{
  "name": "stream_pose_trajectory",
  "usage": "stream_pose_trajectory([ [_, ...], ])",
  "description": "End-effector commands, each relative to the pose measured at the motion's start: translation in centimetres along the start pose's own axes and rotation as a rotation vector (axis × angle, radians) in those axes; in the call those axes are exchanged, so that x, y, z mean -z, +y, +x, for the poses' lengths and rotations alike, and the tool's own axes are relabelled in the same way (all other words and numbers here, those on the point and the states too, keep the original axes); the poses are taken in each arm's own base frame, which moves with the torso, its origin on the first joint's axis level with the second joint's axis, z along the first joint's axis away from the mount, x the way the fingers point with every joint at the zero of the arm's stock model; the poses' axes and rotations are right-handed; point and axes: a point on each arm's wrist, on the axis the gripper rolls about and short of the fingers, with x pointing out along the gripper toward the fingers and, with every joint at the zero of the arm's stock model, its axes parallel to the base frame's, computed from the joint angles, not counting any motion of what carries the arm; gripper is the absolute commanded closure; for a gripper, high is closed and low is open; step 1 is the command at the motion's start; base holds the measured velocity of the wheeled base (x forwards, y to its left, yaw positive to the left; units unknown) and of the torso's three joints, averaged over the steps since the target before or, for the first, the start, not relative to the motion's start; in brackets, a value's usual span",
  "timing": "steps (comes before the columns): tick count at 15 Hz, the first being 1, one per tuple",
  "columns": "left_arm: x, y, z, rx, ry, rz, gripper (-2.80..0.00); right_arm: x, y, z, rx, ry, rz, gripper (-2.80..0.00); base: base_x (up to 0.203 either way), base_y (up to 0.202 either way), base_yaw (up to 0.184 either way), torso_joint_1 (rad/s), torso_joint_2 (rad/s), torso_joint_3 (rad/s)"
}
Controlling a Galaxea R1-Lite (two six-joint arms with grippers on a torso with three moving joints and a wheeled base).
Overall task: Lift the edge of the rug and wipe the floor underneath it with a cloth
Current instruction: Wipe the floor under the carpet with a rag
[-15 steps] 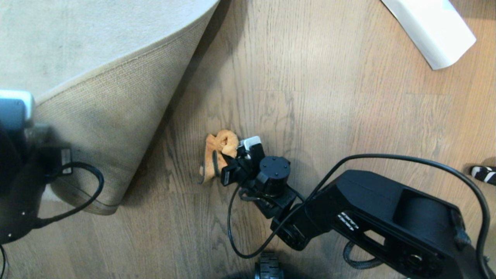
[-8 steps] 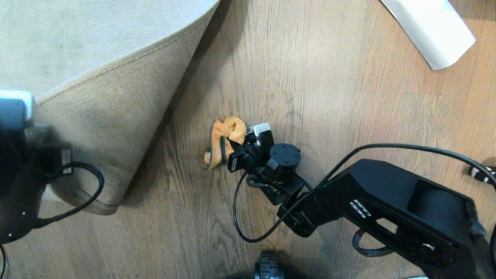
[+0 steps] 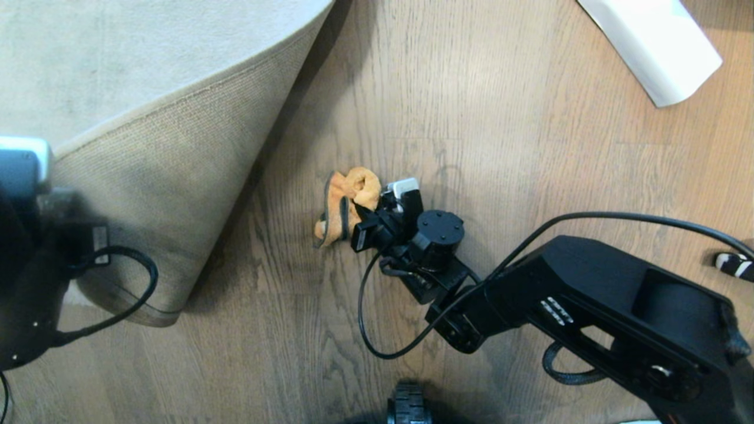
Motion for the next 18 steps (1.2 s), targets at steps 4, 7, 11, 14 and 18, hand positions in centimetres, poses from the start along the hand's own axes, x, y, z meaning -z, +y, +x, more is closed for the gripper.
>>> stream_pose_trajectory([
  [4, 0.0, -0.2, 0.1, -0.004, 0.002, 0.002, 0.00, 1.1, 6.7, -2.2, -0.143, 0.047, 0.030, 0.00, 0.000, 0.000, 0.000, 0.000, 0.00, 0.000],
  [7, 0.0, -0.2, 0.1, -0.003, 0.003, 0.003, 0.00, 2.0, 12.2, -4.6, -0.262, 0.086, 0.051, 0.00, 0.000, 0.000, 0.000, 0.000, 0.00, 0.000],
  [11, 0.0, -0.2, 0.1, -0.004, 0.002, 0.002, 0.00, 3.0, 16.3, -6.8, -0.353, 0.118, 0.064, 0.00, 0.000, 0.000, 0.000, 0.000, 0.00, 0.000],
  [14, 0.0, -0.1, 0.1, -0.005, 0.002, 0.002, 0.00, 3.0, 16.4, -6.9, -0.357, 0.119, 0.065, 0.00, 0.000, 0.000, 0.000, 0.000, 0.00, 0.000],
  [18, 0.0, -0.1, 0.1, -0.005, 0.002, 0.002, 0.00, 3.7, 16.3, -7.0, -0.355, 0.132, 0.060, 0.00, 0.000, 0.000, 0.000, 0.000, 0.00, 0.000],
])
